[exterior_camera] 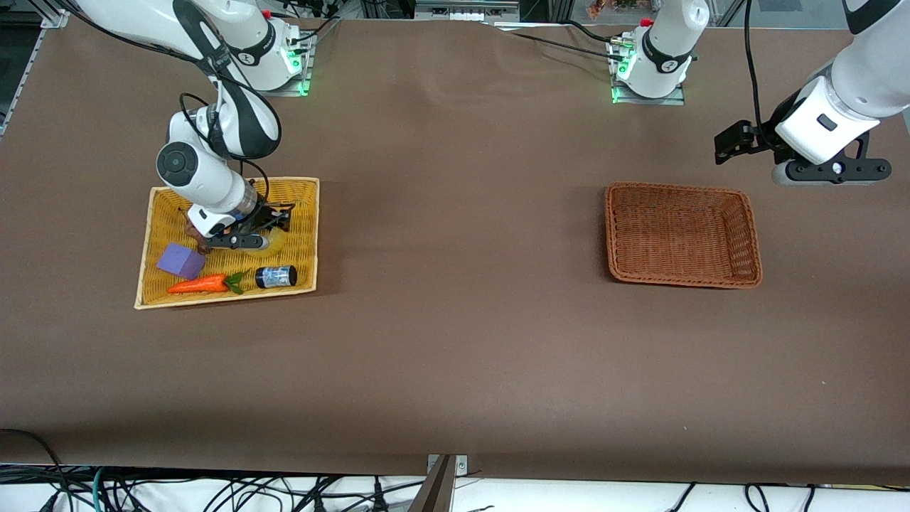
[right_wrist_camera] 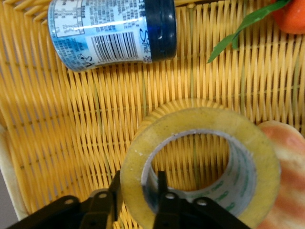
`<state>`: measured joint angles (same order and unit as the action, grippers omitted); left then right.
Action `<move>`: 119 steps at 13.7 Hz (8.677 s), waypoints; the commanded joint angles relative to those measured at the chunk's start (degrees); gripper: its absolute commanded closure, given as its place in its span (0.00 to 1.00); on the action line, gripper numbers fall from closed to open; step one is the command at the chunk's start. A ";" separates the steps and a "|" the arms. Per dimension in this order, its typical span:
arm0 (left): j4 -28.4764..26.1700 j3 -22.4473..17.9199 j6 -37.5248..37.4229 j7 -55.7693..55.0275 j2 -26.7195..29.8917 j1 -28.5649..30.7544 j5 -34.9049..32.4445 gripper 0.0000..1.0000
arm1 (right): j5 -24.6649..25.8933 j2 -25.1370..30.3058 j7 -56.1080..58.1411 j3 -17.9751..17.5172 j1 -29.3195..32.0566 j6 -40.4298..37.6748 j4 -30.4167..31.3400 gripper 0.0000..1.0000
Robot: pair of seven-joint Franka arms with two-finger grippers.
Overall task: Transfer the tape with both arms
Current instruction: 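Close the right gripper on the tape roll's rim, then lift the tape roll and carry it toward the brown basket, then set the tape on the table while the left gripper reaches toward it, then grasp the tape with the left gripper while the right gripper withdraws, then lower the tape into the brown basket with the left gripper, then open the left gripper and release the tape in the basket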
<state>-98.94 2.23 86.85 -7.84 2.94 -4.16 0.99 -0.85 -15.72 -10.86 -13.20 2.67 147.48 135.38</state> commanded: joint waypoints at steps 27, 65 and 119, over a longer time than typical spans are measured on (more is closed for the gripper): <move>0.59 0.23 -0.98 0.36 -0.57 1.87 0.68 0.00 | 12.90 -25.57 -51.27 -13.08 -30.88 -28.39 -53.81 1.00; -10.04 25.46 54.99 -44.53 -35.80 -12.87 2.88 0.00 | -3.28 2.18 12.01 32.02 -20.90 -57.83 -54.53 0.00; -15.81 6.29 19.56 23.57 -1.01 11.98 2.97 0.00 | 2.44 9.57 12.80 14.43 1.02 -58.18 -48.99 0.00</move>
<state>-123.81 8.17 116.52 15.89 0.77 8.01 2.31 1.31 -5.64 1.45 2.10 2.68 89.70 87.72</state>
